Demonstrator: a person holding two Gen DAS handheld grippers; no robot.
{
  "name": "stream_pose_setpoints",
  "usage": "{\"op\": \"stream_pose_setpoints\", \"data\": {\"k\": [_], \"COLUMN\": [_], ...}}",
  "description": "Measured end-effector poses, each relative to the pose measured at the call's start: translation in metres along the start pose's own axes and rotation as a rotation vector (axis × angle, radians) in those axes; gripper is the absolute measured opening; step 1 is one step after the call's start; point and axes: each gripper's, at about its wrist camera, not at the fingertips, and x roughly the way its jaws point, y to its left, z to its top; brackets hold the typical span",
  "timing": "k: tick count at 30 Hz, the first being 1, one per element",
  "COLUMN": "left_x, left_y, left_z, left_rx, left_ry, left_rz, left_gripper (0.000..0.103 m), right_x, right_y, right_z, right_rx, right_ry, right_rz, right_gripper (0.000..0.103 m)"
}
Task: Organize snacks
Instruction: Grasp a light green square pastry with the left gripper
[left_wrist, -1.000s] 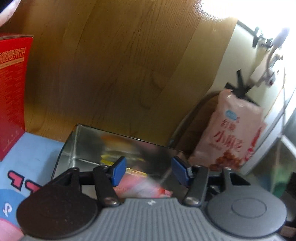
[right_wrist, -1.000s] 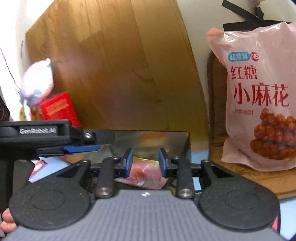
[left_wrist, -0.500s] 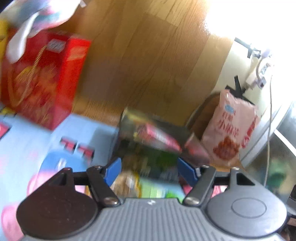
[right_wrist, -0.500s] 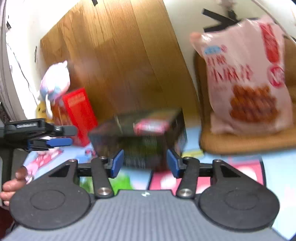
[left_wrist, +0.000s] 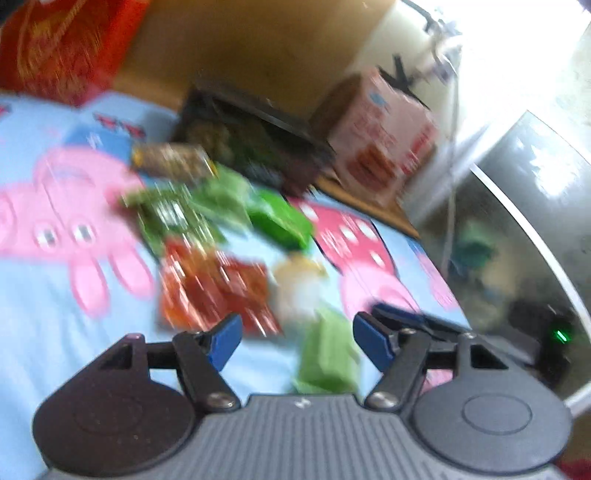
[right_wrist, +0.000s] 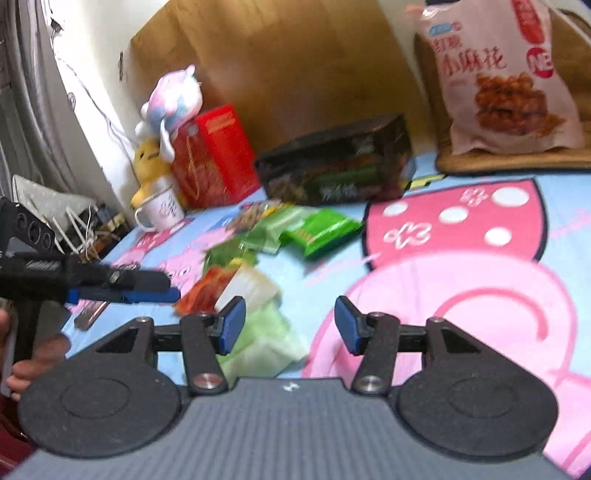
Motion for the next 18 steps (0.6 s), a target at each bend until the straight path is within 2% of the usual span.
{"op": "stream_pose_setpoints", "data": {"k": [5, 6, 7, 10, 12, 15, 17, 18], "left_x": [0.006, 0.012, 0.015, 0.012, 0.007, -0.005, -0.013, -0.016], "left_y": [-0.005, -0.007, -0.005, 0.000, 0.004, 0.014, 0.018, 0.018], "left_z": [-0.028, -0.032, -0.035, -0.033, -0.030, -0.025, -0.023, -0.022], "left_rx": [-0.043, -0.049, -0.056, -0.090, -0.086, -0.112, -0.123, -0.119], "left_ry": [0.093, 0.110, 0.116, 0.096, 0.061, 0.025, -0.002, -0.011], "left_rz": [-0.102, -0.098, -0.089, -0.086, -0.034, -0.023, -0.018, -0.013], "left_gripper": [0.057, 0.055, 0.051, 0.050, 0.051, 0.051, 0.052, 0.052], "right_x": [0.013, 0.012, 0.011, 0.006, 0.002, -0.010, -0.016, -0.017], "right_y": [-0.008, -0.008, -0.007, 0.003, 0.015, 0.036, 0.044, 0.047], "right_z": [-0.006, -0.007, -0.009, -0.016, -0.024, -0.034, -0.038, -0.038], "right_rx": [0.072, 0.079, 0.081, 0.075, 0.052, -0.056, -0.112, -0.142], "right_ry": [0.047, 0.041, 0.052, 0.090, 0.121, 0.141, 0.140, 0.134], "right_rz": [0.043, 0.052, 0.062, 0.100, 0.168, 0.230, 0.227, 0.195], "right_gripper": [0.053, 0.050, 0.041, 0.040, 0.042, 0.041, 0.056, 0.059]}}
